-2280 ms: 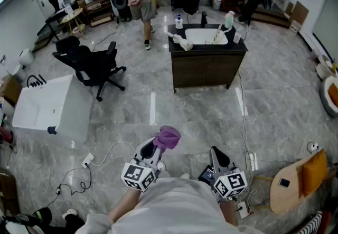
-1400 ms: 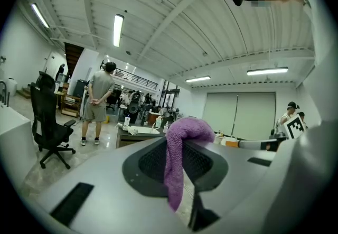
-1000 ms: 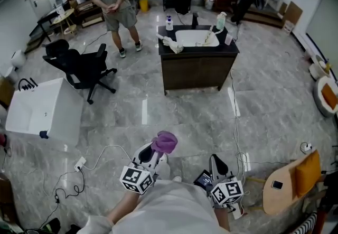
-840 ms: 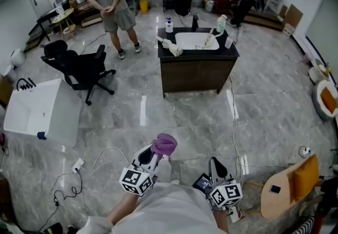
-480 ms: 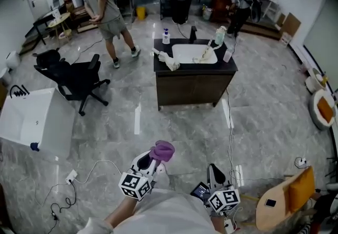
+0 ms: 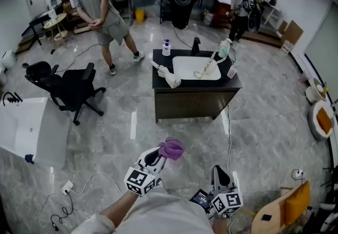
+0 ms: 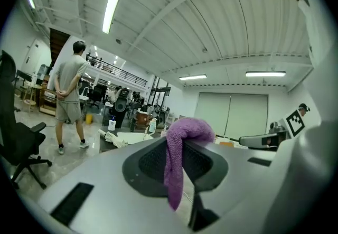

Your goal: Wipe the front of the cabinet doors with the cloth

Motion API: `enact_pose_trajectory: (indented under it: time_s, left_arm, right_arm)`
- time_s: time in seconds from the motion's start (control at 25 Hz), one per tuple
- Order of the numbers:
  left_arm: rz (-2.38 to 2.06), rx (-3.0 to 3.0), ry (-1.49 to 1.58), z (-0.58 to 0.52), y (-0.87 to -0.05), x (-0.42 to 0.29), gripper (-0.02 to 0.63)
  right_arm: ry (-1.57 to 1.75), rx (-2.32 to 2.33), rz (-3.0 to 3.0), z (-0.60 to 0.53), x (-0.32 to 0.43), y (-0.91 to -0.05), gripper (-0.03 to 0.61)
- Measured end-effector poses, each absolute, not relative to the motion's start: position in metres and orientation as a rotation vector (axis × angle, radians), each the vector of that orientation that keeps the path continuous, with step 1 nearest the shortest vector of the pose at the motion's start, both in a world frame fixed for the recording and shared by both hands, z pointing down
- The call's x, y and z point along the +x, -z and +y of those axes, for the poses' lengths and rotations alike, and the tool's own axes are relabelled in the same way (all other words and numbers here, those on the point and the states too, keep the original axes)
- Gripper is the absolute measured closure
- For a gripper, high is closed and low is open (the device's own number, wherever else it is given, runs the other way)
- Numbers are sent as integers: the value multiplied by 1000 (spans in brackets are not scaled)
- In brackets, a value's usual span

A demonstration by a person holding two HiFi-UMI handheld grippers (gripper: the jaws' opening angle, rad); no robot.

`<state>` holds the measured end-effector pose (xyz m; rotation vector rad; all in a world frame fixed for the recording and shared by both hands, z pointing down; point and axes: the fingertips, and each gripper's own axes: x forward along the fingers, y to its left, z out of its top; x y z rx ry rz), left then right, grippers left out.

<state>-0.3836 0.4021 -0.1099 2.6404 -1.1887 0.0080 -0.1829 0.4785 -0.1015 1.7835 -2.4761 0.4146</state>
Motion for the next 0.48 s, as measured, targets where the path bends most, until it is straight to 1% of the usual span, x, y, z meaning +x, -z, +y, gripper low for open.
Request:
enact_pose_trajectory:
  time_s: [0.24,0.48]
  left_arm:
    - [-1193,2627,1,361,109,-383,554]
    - [-1200,2578,-29,351,94,-361,554]
  right_arm:
    - [-449,1800,-2427,450,-171,90,551]
    - [-491,1780,-2450,419,-155,78,551]
